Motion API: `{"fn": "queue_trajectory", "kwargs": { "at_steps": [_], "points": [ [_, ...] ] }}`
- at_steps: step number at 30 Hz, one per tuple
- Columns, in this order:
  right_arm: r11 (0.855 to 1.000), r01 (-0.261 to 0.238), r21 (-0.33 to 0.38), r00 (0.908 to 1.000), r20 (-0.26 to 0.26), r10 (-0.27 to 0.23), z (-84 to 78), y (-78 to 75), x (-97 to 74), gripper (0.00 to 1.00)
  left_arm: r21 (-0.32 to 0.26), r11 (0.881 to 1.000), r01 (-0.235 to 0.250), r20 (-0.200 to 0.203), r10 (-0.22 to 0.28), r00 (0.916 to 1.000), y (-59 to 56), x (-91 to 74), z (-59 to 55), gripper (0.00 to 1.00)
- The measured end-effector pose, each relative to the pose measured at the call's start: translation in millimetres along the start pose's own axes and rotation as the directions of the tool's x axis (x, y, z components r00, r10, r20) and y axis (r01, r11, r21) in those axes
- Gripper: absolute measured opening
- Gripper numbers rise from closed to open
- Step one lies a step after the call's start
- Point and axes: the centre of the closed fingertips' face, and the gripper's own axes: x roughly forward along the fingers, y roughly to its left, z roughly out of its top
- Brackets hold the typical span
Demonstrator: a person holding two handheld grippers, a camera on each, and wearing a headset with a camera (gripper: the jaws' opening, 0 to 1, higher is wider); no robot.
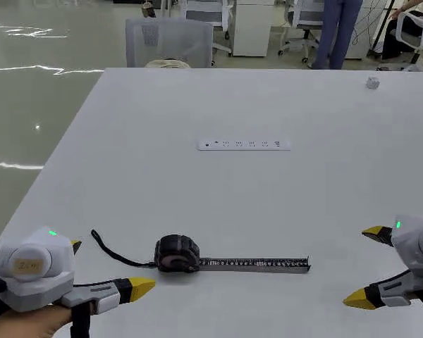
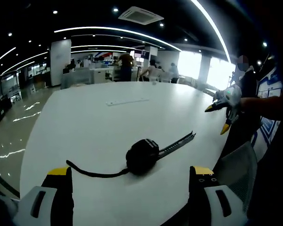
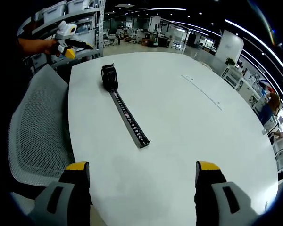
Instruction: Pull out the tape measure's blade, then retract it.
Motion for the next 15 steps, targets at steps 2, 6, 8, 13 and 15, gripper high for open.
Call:
{"fn": "queue_trajectory", "kwargs": {
  "at_steps": [2,6,8,13,15],
  "points": [
    [1.0,-0.005,-0.019,1.0,-0.008,0.005,2.5,-1.8,1.5,0.96,0.004,1.0,-0.001,0.007,0.001,1.0,-2.5,2.2,1.8,1.0],
    [0.998,-0.034,-0.047,0.9992,-0.021,0.033,9.2,-2.1,5.3,0.96,0.018,1.0,-0.009,0.01,0.009,0.9999,-7.2,9.0,4.3,1.0],
    [0.997,-0.049,-0.063,0.9985,-0.027,0.048,12.3,-3.0,7.7,0.94,0.003,1.0,-0.015,0.012,0.015,0.9998,-8.2,13.8,5.7,1.0],
    [0.991,-0.088,-0.099,0.9954,-0.046,0.084,18.7,-2.7,14.1,0.9,0.004,0.999,-0.047,0.022,0.047,0.9987,-10.6,22.7,9.4,1.0],
    [0.988,-0.098,-0.118,0.9942,-0.055,0.092,21.4,-3.5,16.4,0.87,0.001,0.998,-0.059,0.031,0.059,0.9978,-11.3,25.3,11.2,1.0]
  ]
}}
